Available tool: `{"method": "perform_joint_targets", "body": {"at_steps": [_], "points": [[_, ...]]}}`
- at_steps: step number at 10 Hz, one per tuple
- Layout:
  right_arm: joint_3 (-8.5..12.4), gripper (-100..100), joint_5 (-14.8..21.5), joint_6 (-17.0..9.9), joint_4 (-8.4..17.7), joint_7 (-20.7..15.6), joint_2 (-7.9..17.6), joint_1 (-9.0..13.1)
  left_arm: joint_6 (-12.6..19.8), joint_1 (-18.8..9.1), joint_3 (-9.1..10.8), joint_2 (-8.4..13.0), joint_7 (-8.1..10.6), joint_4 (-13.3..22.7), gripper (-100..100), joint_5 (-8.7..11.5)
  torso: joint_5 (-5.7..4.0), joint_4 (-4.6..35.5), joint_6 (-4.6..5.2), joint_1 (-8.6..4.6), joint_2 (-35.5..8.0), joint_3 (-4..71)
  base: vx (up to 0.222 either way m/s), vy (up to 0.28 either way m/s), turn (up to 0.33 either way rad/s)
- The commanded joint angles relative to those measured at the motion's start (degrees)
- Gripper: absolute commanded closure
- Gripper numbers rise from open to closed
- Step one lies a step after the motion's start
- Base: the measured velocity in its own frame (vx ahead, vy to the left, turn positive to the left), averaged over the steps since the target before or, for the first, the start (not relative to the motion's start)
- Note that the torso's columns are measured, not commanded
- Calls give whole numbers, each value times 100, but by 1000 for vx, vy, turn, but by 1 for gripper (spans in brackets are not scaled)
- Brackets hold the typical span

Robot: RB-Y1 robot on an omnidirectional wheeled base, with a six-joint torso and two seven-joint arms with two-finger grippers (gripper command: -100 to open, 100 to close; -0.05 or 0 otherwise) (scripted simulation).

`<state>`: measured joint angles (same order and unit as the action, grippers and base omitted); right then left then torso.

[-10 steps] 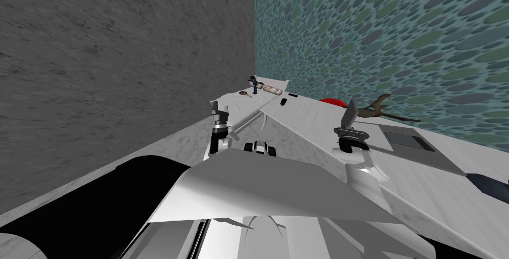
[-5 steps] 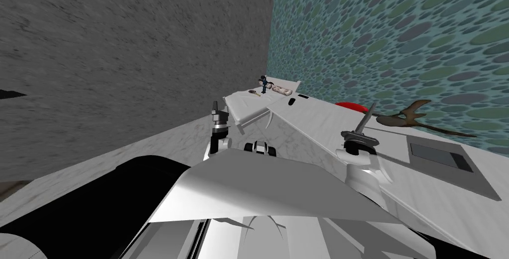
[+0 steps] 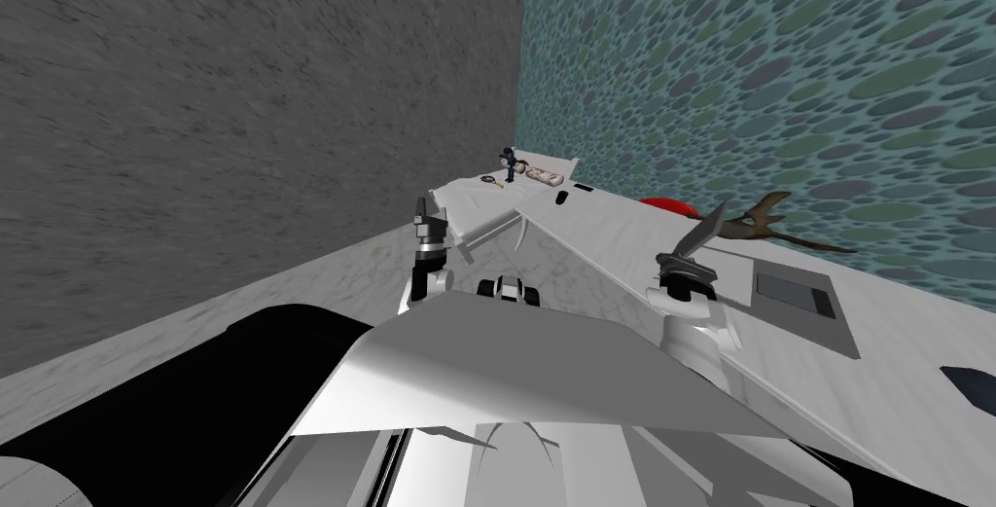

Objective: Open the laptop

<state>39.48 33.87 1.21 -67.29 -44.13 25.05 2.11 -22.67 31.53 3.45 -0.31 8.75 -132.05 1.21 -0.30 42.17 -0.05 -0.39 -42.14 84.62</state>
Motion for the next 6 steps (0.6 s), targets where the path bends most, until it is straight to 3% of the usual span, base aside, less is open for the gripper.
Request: {"method": "perform_joint_targets", "body": {"at_steps": [1,2,3,6], "points": [[27,100,-301,181,129,347,-179,125,0,0,0,0,0,0,0,0,-4,-4,-4,-7,9,4,-24,-77,-88],[-1,100,-224,109,55,243,-92,86,0,0,0,0,0,0,0,0,-10,-8,-4,-21,18,10,-19,-30,-27],[8,100,-412,332,163,459,-230,128,0,0,0,0,0,0,0,0,-6,-9,-8,-9,26,15,3,-45,-123],[13,100,-585,534,275,641,-367,164,0,0,0,0,0,0,0,0,-32,-26,-24,-19,41,20,7,-52,-68]]}}
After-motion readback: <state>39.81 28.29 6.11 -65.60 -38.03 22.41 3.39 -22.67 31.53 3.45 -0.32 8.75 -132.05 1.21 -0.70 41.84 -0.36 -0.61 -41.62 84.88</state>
